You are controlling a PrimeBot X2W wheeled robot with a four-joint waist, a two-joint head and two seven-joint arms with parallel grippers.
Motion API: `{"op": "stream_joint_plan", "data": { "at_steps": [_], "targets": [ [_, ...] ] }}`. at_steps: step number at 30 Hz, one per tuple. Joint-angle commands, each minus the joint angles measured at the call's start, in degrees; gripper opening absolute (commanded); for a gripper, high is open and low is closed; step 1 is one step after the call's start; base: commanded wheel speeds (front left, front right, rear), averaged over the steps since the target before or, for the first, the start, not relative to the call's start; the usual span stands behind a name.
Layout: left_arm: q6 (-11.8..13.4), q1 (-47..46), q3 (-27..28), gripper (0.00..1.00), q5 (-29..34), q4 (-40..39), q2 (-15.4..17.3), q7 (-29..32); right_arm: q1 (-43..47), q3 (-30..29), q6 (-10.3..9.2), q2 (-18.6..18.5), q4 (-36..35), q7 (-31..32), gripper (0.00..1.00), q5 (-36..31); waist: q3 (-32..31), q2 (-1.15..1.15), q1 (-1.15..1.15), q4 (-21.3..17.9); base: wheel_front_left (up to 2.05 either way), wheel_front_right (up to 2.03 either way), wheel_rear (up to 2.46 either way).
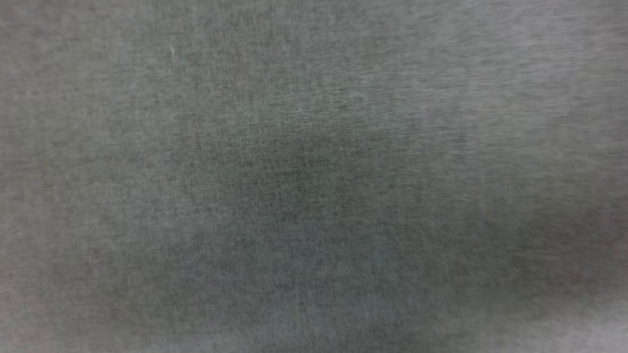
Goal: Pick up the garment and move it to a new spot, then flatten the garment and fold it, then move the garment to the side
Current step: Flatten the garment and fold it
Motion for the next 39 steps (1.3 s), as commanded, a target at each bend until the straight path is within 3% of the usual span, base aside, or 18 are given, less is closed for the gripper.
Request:
{"op": "stream_joint_plan", "data": {
  "at_steps": [1,8,14,21,28,35,39],
  "targets": [
    [-0.5,0.8,0.0,0.0,-0.3,0.5,-0.1,-0.3,0.4,-0.1,-0.06,-0.3,-0.5,0.0,0.0,0.3,5.6,0.0,0.0,2.8,0.0,0.0,0.0],
    [-1.4,5.1,-2.0,0.0,-0.4,5.0,0.0,2.2,4.1,2.7,-0.06,0.3,-0.2,0.0,0.0,4.6,0.0,0.0,0.0,2.9,0.0,0.0,0.0],
    [-1.7,12.2,-5.5,0.0,1.0,7.8,1.2,8.3,9.1,7.9,-0.06,0.0,6.2,0.0,0.0,13.6,-9.6,0.0,0.0,2.5,0.0,0.0,0.0],
    [-1.7,24.9,-8.6,0.0,0.2,7.3,1.5,13.5,19.3,16.3,-0.06,-3.8,9.1,8.4,0.0,28.2,-21.9,0.0,0.0,3.1,0.0,0.0,0.0],
    [-1.6,41.4,-10.7,0.0,-2.7,1.3,5.2,12.8,35.2,22.4,-0.06,-11.2,1.8,17.0,0.0,41.4,-33.4,0.0,0.0,3.3,0.0,0.0,0.0],
    [-1.6,58.8,-11.0,0.0,-6.2,-7.6,11.5,12.1,53.8,23.0,-0.06,-19.1,-9.7,23.7,0.0,50.7,-41.7,0.0,0.0,3.0,0.0,0.0,0.0],
    [1.4,70.2,-10.5,0.0,-7.5,-16.3,15.1,11.7,65.4,20.3,-0.07,-23.1,-17.1,26.2,0.0,53.0,-44.3,0.0,0.0,3.4,0.0,0.0,0.0]
  ]
}}
